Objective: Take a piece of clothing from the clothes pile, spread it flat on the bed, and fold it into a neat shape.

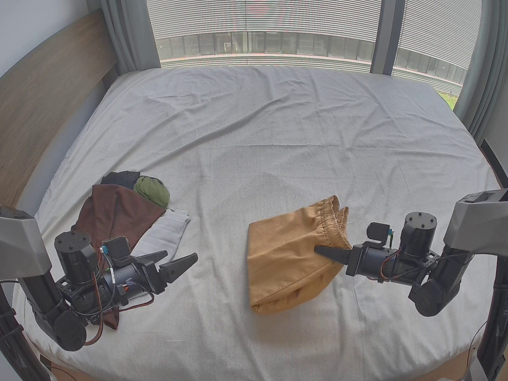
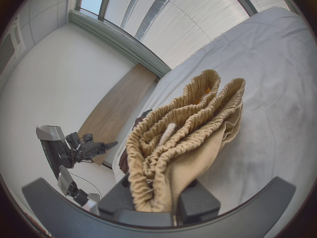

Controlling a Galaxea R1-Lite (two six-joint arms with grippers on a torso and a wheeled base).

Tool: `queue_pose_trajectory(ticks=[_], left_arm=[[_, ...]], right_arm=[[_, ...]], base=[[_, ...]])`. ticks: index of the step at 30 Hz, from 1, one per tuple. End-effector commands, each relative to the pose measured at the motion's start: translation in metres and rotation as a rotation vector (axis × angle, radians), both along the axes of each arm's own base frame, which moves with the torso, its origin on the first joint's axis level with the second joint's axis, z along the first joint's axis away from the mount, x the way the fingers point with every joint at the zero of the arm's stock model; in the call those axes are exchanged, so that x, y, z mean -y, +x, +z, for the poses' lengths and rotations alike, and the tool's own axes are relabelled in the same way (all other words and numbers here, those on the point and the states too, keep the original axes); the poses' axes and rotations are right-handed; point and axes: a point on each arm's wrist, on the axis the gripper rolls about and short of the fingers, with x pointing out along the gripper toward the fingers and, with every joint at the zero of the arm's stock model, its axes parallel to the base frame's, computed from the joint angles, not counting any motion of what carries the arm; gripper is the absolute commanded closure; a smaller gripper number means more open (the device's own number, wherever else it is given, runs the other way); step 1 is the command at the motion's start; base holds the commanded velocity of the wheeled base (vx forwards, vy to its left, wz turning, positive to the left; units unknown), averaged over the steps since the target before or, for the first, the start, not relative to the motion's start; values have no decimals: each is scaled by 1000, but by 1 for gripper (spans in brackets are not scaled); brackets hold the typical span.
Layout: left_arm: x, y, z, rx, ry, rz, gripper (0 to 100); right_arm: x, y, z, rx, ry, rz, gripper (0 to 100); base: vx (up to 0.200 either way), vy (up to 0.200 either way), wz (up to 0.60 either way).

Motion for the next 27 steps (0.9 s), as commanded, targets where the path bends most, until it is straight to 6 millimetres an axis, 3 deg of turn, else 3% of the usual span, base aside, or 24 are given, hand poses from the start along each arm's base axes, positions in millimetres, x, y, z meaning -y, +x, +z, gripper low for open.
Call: queue_pose_trajectory(ticks=[1, 11, 27], left_arm=[[0, 0, 0, 1, -1, -2, 0], [0, -1, 1, 4, 0, -1, 0], [1, -2, 0, -1, 2, -5, 0]], right_arm=[[-10, 0, 35, 87, 43, 30, 100], [-22, 16, 76, 113, 54, 44, 100], [-32, 57, 123, 136, 65, 29, 100]], base=[[0, 0, 0], [0, 0, 0], [0, 0, 0]])
